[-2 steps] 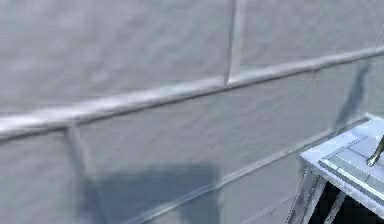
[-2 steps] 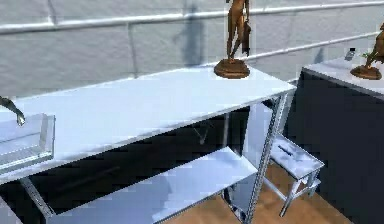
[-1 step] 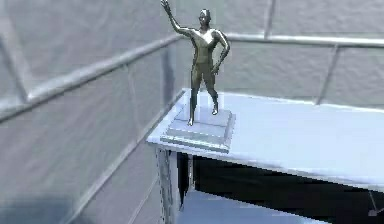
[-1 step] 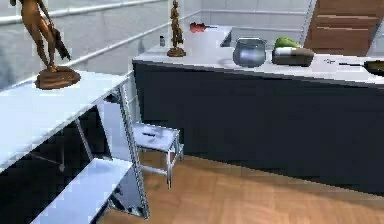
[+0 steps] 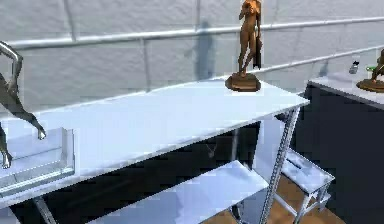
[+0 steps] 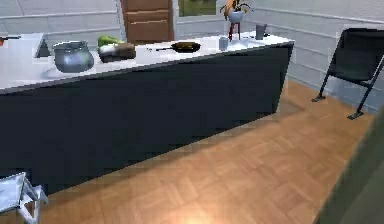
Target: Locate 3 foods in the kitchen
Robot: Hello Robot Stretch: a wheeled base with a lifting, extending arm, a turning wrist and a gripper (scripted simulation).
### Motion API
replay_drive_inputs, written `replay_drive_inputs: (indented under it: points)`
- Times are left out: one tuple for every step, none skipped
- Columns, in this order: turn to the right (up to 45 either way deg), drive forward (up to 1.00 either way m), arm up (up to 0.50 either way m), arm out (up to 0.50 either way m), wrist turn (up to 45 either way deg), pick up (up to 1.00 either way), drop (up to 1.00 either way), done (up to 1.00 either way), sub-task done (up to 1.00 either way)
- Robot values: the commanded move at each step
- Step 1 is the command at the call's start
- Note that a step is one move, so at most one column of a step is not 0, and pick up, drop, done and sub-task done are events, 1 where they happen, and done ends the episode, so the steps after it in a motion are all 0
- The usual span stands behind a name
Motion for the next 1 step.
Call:
replay_drive_inputs:
  points:
    - [45.0,0.0,0.0,0.0,0.0,0.0,0.0,0.0,0.0]
